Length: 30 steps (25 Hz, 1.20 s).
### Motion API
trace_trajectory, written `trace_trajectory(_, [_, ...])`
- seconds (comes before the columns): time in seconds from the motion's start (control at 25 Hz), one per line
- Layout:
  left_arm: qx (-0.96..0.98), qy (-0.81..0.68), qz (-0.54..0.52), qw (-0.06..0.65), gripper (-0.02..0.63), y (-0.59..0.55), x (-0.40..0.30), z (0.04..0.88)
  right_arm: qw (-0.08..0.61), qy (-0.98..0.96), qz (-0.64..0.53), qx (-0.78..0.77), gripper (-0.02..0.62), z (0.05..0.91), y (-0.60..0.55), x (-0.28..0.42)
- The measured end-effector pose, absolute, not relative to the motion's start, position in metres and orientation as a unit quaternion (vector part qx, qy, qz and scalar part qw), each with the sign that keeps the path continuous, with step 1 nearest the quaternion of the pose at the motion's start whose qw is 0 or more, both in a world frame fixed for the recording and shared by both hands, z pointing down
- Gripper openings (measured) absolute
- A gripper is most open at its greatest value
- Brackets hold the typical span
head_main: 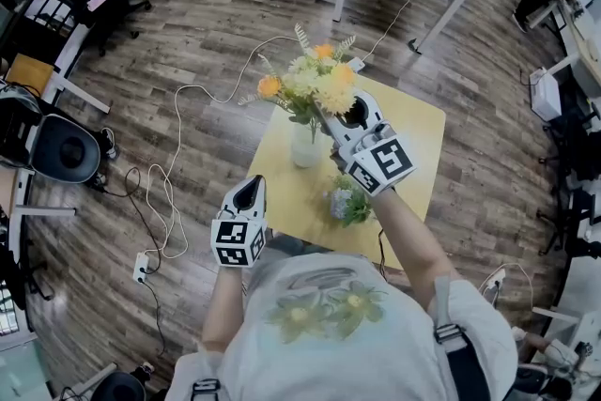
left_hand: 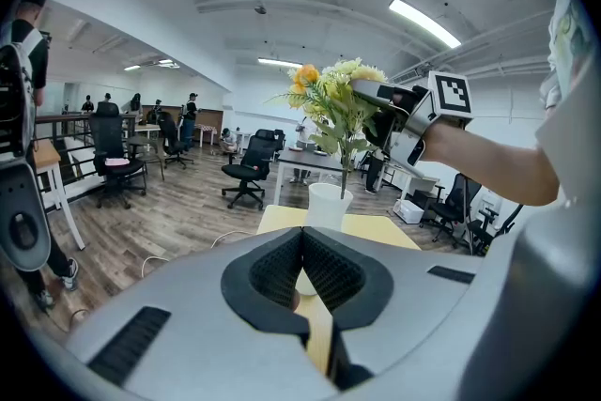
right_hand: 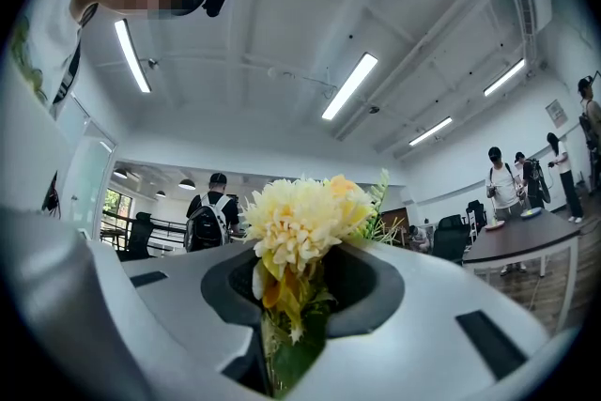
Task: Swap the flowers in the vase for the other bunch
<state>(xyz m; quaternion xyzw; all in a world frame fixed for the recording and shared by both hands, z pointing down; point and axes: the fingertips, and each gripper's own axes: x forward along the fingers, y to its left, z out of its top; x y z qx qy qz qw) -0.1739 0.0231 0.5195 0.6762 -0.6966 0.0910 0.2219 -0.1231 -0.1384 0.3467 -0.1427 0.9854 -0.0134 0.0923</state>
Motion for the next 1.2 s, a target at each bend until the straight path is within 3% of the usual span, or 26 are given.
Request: trace_trajectory(1.2, [0.677,-0.694,0.098,0.226,0.017,0.022,-0.175,0.527,-0.006,0.989,-0.059,-0.135,0.135,0.432,-0.125,-0.12])
